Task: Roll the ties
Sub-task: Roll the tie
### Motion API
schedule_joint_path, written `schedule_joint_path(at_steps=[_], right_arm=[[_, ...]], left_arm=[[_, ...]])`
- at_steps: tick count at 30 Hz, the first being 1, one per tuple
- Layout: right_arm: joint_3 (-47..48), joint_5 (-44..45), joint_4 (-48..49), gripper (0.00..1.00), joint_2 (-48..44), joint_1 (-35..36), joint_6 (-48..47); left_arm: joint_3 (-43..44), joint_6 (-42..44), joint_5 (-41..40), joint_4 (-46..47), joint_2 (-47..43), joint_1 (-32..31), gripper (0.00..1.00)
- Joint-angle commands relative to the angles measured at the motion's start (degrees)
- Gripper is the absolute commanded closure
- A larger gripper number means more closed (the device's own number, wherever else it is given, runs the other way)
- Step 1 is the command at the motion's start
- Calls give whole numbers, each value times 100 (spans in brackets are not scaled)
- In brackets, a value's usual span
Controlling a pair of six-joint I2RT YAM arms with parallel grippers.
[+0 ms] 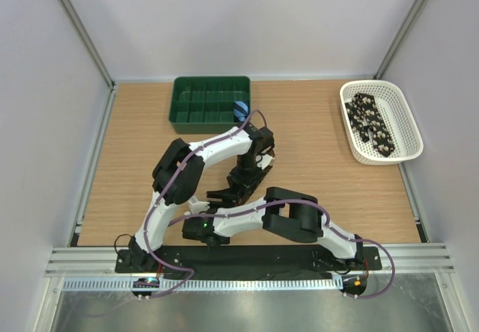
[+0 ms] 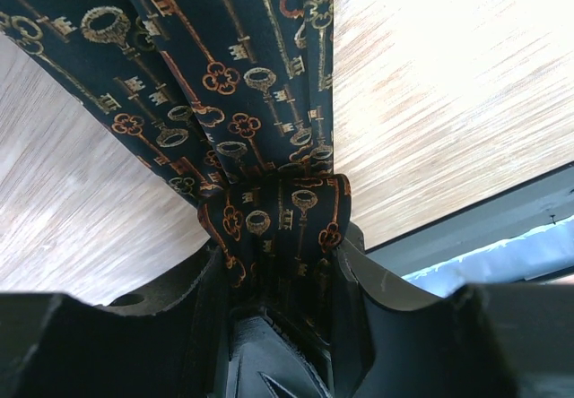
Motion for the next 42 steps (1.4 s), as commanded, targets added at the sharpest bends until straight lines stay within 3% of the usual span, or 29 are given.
schedule_joint_path(at_steps=[1,2,5,6,10,11,20,33,39,42], right_arm=[[-37,-289,330,32,-120,-189,-30],[-36,-307,321,39,-102,-206,-39],[-72,-394,339,48,-50,-215,-12],[-80,-403,339,54,-41,-224,14],[-150,-438,374,64,-49,-215,84],[-151,-456,383,67,-76,-215,93],[-265,-790,532,69,-392,-215,93],[-493,-1054,831,70,-585,-119,-30],[-353,-1203,726,70,-577,-119,67],[-379,-1378,760,71,-699,-119,137]], left_arm=[[123,-14,352,-537,33,-49,70],[123,-5,379,-536,59,-49,70],[79,4,396,-510,94,-57,70],[27,13,405,-475,77,-57,68],[-18,30,397,-343,-11,-49,61],[-18,39,318,-326,-37,-49,55],[272,-48,-218,70,-450,92,42],[456,-145,-790,1185,-1127,426,34],[738,-321,-1132,1694,-1644,1093,30],[300,-496,-1510,2371,-2154,1480,26]])
